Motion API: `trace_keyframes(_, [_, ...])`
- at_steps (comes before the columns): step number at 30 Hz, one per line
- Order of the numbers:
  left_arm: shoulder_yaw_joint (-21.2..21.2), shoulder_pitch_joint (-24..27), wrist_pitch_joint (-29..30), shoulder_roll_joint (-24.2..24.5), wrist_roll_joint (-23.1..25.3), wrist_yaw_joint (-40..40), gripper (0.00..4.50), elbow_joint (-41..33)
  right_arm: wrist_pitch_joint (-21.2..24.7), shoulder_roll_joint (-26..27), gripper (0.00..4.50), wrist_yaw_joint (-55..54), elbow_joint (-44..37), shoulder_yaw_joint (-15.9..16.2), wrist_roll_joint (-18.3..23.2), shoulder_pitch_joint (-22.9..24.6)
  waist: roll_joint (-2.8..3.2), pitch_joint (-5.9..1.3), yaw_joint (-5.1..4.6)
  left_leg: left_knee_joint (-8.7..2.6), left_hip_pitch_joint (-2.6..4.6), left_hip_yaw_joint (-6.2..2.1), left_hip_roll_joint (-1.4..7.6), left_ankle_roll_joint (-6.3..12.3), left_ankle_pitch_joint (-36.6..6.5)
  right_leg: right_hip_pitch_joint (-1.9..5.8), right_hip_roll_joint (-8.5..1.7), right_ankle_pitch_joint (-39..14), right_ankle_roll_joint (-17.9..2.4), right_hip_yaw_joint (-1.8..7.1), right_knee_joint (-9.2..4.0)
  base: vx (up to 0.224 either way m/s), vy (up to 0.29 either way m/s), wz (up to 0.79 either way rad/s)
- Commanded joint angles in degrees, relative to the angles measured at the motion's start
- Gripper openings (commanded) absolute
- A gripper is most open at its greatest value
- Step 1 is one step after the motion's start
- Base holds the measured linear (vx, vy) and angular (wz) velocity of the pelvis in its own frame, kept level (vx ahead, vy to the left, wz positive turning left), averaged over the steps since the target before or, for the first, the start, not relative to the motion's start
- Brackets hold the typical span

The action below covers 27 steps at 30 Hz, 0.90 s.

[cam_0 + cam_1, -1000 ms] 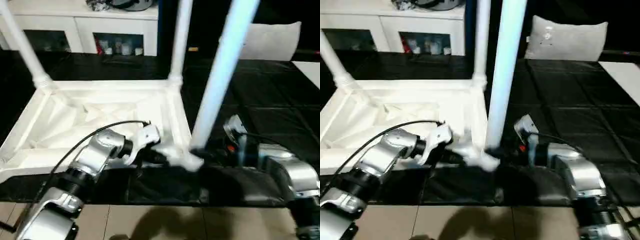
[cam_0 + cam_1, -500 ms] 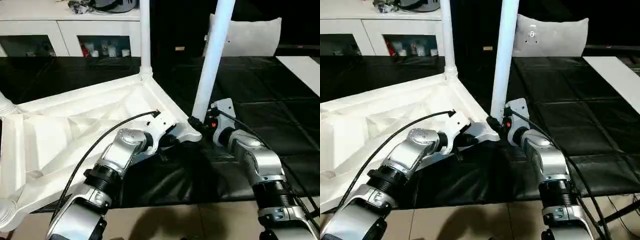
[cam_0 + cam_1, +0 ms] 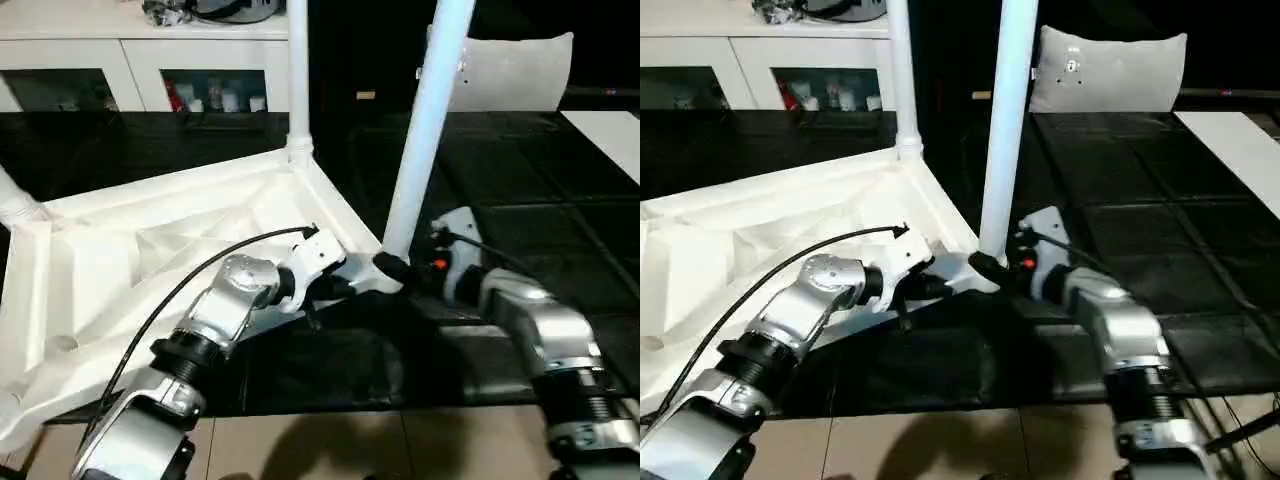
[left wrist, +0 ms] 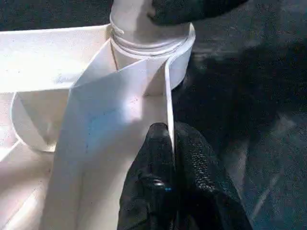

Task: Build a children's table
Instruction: Rotate leg to tighten

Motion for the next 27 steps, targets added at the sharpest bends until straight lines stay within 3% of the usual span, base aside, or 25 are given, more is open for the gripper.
trace_keyframes(1, [-2.3,0.9,-2.0,2.0,-0.4,-5.4,0.0,-0.5,-1.2,-3.0,4.11,4.3,-0.8,0.4,-0.1,0.5,-0.52,-3.56,0.52,-3.19,-0.22,0.26,0.6,3.23,-9.7,3.31,-3.59,-14.3,-10.6,1.92,-4.24,0.0,0.0,0.0])
trace_keyframes(4, [-3.5,0.8,-4.0,3.8,0.0,-8.2,0.0,0.0,-2.8,-5.3,4.11,8.1,-1.3,1.0,0.0,0.9,-0.5,-3.46,1.01,-3.25,-0.11,0.31,0.71,3.32,-10.4,3.14,-3.63,-15.9,-10.2,1.9,-4.37,0.0,0.0,0.0])
trace_keyframes(6, [-4.5,1.2,-6.0,5.9,-0.6,-13.3,0.0,-0.5,-3.2,-7.4,4.11,14.1,-3.4,1.3,2.4,1.9,-0.53,-3.53,1.39,-3.26,0.05,0.26,0.76,3.21,-10.4,3.17,-3.69,-16.2,-10.2,1.86,-4.38,0.0,0.0,0.0])
trace_keyframes(11, [-5.0,1.8,-5.4,7.2,-2.3,-18.5,0.0,-2.9,-2.4,-8.6,3.96,18.8,-4.4,2.1,4.5,2.6,-0.62,-3.49,1.85,-3.32,0.03,0.33,1.02,3.26,-10.3,3.13,-3.71,-14.9,-11.2,1.87,-3.96,0.0,0.0,0.0])
trace_keyframes(27, [-5.9,2.5,-4.6,7.7,-3.8,-21.8,0.0,-4.7,0.8,-8.4,2.52,24.0,-4.7,4.4,7.2,3.3,-0.83,-3.51,2.7,-3.31,0.02,0.34,0.98,2.71,-9.7,3.03,-3.78,-16.9,-10.1,1.88,-4.08,0.0,0.0,0.0])
